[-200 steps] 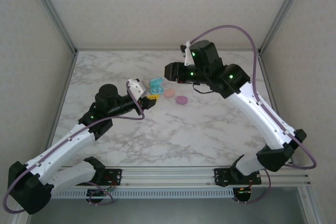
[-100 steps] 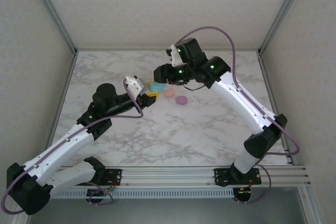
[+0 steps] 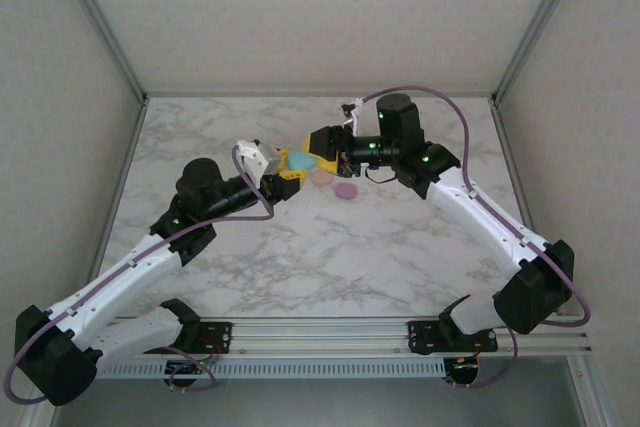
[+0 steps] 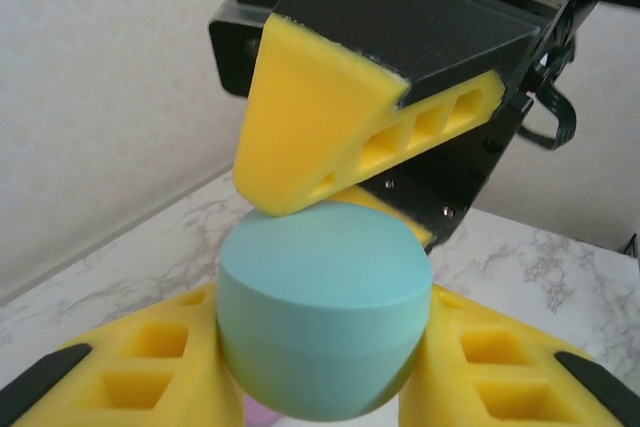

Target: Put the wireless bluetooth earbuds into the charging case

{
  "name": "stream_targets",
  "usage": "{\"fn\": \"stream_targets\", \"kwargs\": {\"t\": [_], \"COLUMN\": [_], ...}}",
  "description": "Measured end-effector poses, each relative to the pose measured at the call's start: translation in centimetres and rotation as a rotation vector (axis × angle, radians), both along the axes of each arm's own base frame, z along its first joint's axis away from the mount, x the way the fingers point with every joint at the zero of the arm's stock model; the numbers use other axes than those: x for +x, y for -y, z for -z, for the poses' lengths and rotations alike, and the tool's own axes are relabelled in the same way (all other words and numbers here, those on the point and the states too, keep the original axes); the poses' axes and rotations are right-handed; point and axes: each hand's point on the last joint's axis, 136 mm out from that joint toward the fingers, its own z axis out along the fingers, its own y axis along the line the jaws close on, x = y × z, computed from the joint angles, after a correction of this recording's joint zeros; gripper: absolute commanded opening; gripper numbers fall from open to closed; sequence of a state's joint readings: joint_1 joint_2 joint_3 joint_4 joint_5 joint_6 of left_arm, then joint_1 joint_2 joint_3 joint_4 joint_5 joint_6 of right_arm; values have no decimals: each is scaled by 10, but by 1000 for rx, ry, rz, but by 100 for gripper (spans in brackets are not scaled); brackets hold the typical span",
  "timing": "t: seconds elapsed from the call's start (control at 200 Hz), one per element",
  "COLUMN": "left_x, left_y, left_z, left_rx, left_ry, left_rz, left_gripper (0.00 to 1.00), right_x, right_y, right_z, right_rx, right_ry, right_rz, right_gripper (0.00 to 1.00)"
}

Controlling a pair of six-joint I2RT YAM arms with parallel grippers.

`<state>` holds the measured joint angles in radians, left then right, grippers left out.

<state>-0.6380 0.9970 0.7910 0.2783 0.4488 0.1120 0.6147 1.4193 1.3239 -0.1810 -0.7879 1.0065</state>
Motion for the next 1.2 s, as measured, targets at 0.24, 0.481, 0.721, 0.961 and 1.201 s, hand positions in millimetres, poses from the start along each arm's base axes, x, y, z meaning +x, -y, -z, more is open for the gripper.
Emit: {"fn": "stream_targets", "kwargs": {"t": [0.24,0.481,0.721,0.961,1.201], "left_x": [0,2,3,9,1], "left_y": [0,0,3,-1,-22], "left_z": [-12,-14,-8,12,30], "left_rx": [-44,-51,-20,47,45], "left_ry": [18,18,4,-36,-81], "left_rz": [0,-4,2,-40,-118], "left_gripper": [30,31,51,79,88], "right_x": [-11,-11,-9,0,23], "right_y": [-8,-8,-2,11,43], "right_z": [-18,-22,-17,11,92], "right_rx": [132,165,162,129,-35], "right_ry": [-49,-57,-45,-61,-109], "right_rz": [-83,-88,-30,100,333], "right_gripper": [48,24,14,13,14]}}
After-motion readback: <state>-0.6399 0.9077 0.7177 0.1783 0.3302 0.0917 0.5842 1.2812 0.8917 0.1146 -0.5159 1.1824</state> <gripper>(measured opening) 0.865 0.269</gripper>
